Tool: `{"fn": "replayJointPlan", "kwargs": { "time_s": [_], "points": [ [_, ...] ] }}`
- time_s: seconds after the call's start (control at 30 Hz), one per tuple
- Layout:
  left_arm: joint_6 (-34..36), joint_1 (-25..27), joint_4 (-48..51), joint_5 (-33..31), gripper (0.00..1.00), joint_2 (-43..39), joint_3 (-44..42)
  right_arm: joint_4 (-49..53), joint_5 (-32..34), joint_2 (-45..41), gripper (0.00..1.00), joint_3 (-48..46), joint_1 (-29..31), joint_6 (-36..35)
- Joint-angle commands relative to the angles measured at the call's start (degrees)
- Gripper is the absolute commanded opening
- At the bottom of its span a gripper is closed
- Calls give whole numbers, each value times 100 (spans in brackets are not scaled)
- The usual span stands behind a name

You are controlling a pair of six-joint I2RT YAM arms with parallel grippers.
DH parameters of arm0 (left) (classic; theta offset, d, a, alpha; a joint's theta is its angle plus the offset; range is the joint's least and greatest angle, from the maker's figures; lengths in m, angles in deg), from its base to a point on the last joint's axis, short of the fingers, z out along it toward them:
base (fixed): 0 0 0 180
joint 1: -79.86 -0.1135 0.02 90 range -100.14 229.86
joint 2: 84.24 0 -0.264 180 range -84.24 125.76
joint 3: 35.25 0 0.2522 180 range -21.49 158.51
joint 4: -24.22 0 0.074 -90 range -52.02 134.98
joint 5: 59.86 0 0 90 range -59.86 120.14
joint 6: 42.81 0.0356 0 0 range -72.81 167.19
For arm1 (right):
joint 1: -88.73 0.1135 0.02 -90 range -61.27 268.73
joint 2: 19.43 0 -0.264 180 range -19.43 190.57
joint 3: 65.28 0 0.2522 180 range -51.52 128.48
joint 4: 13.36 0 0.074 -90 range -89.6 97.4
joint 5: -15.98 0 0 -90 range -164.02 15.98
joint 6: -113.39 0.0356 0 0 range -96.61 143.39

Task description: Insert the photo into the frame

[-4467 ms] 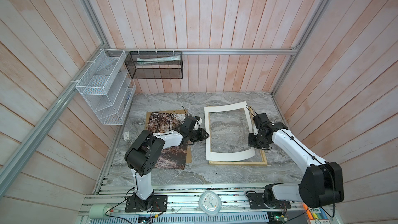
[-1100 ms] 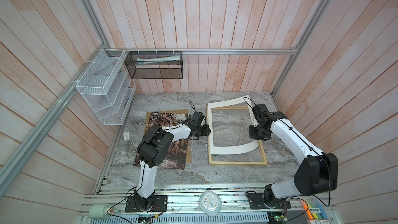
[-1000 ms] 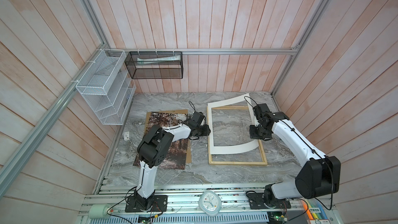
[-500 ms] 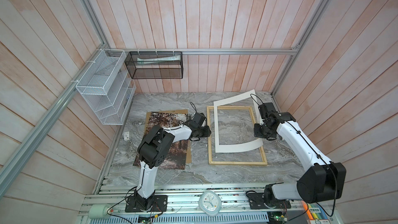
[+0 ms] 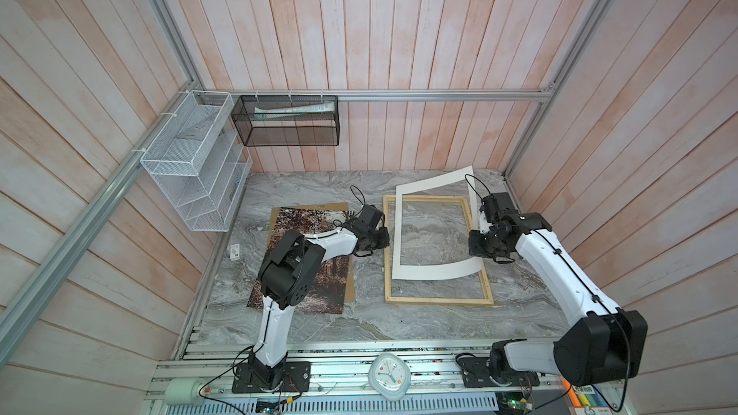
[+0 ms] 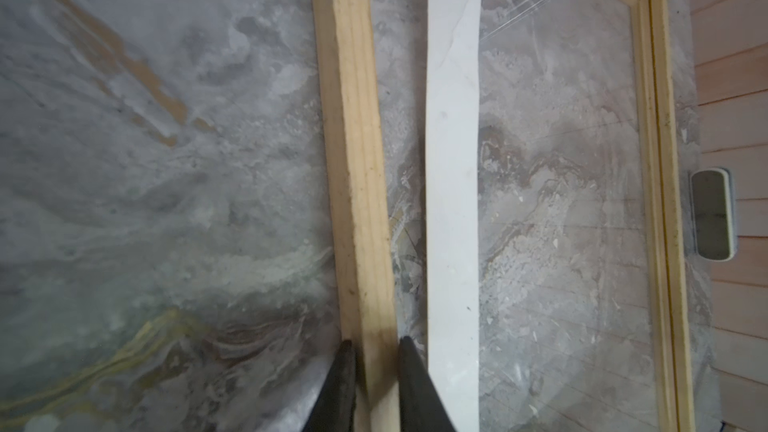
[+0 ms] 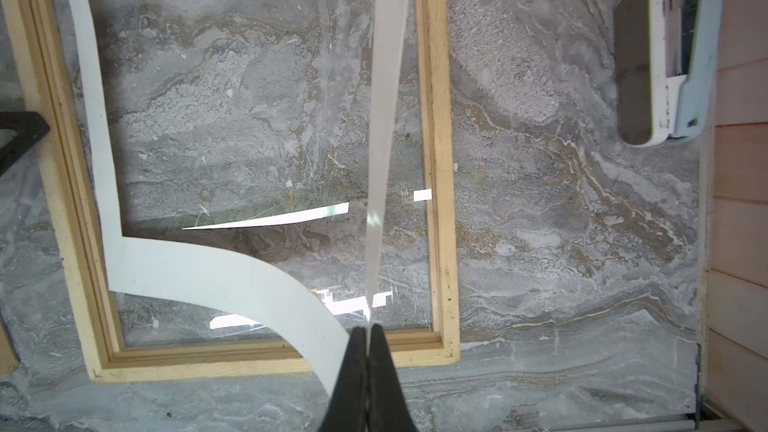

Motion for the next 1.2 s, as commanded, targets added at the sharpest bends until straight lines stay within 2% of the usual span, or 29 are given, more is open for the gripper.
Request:
{"fn": "replayJointPlan", "kwargs": {
  "time_s": [0.0,0.23,0.37,0.67,0.87,1.0,1.07,1.17],
  "points": [
    [-229,-176,-11,-279,20,252,169,-158,-318,112,0,-82,-13,-59],
    [-400,-405,25,-319,19,464,384,-221,-636,91,0,-217,-4,-90],
    [-330,-430,8,-231,19,461,416,-184,-577,-20,0,-305,-5,-44],
    [138,-276,-358,-65,38,-9,43,-190,-643,-93,0,-373,-1,-42],
    [522,-6,48,-421,45,83,373,-190,-646,-88,0,-387,2,-51],
    [673,140,598,-904,44,306,832,-190,-657,-104,0,-392,8,-50],
    [697,177,1073,-1213,39,516,1206,-182,-658,-114,0,-378,7,-55],
    [715,173,1347,-1356,31,691,1513,-182,-672,-132,0,-375,17,-50]
  ]
}}
